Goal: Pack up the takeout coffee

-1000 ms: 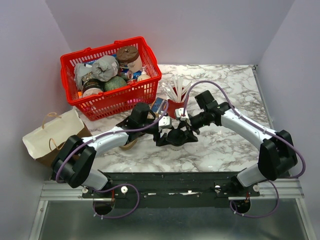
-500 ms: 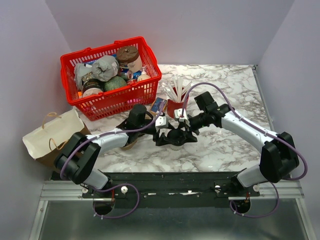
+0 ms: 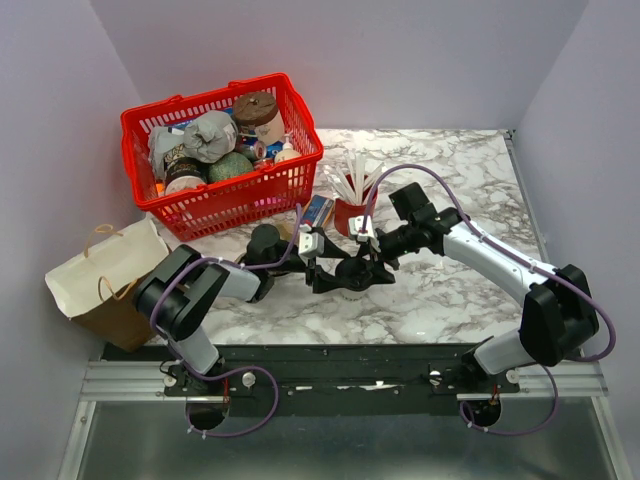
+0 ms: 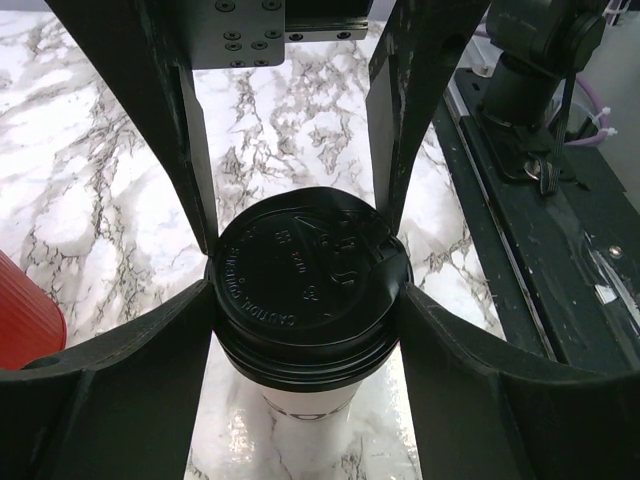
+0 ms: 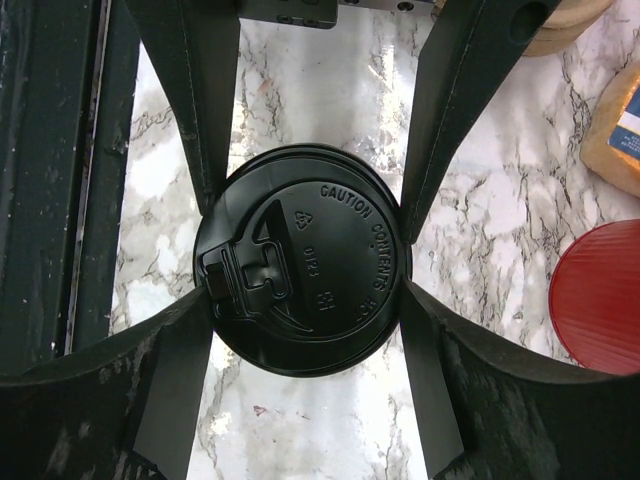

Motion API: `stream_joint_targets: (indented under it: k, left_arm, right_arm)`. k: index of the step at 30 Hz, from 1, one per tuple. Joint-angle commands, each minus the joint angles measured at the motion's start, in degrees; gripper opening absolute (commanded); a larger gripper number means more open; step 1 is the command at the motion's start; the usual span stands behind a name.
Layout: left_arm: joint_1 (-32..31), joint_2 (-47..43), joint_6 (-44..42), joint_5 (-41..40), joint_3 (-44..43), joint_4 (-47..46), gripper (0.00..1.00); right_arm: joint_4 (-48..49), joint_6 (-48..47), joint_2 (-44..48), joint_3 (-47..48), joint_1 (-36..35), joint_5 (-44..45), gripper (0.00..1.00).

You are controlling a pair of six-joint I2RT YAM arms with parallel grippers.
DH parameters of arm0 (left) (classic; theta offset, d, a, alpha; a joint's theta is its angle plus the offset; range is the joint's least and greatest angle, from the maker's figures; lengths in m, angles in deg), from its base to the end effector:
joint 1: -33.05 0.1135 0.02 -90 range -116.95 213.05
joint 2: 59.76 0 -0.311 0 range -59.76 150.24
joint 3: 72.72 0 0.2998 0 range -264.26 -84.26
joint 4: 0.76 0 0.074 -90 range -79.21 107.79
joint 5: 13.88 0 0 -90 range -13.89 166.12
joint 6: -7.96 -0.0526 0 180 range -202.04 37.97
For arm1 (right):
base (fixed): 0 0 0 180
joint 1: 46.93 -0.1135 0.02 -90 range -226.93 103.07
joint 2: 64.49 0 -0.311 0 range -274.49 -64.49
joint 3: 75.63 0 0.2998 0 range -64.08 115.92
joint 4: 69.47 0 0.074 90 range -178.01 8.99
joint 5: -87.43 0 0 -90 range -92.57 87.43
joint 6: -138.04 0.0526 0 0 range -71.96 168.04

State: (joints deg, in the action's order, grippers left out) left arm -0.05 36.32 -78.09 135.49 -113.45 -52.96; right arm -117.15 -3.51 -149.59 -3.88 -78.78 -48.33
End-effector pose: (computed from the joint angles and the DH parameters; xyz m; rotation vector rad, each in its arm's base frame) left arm 0.2467 -0.2149 0.1706 1.2062 1.2969 -1.3112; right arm 0.2679 0.2108 0.2573 -1.7755 1.6031 0.8837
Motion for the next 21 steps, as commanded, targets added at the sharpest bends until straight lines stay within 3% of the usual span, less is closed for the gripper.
stream_joint_targets:
  k: [1, 7, 15, 21]
  left_arm:
    - [-3.4, 7.7, 6.0, -5.8, 4.0, 6.7, 0.73]
    - [-3.2, 4.3, 3.8, -7.3, 3.2, 11.4, 0.77]
    - [-3.0, -12.1, -8.8, -8.6, -5.0, 36.7, 0.98]
    - [-0.7, -17.8, -11.1, -5.1, -10.4, 48.5, 0.99]
  right_arm:
    - [-3.0, 2.8, -5.8, -3.1, -3.7, 0.8, 0.78]
    - [-3.0, 2.9, -5.9, -2.3, -3.7, 1.7, 0.78]
    - [-3.0, 2.2, -4.5, -2.1, -3.7, 2.7, 0.79]
    - [-2.9, 2.2, -3.4, -2.1, -3.7, 3.3, 0.80]
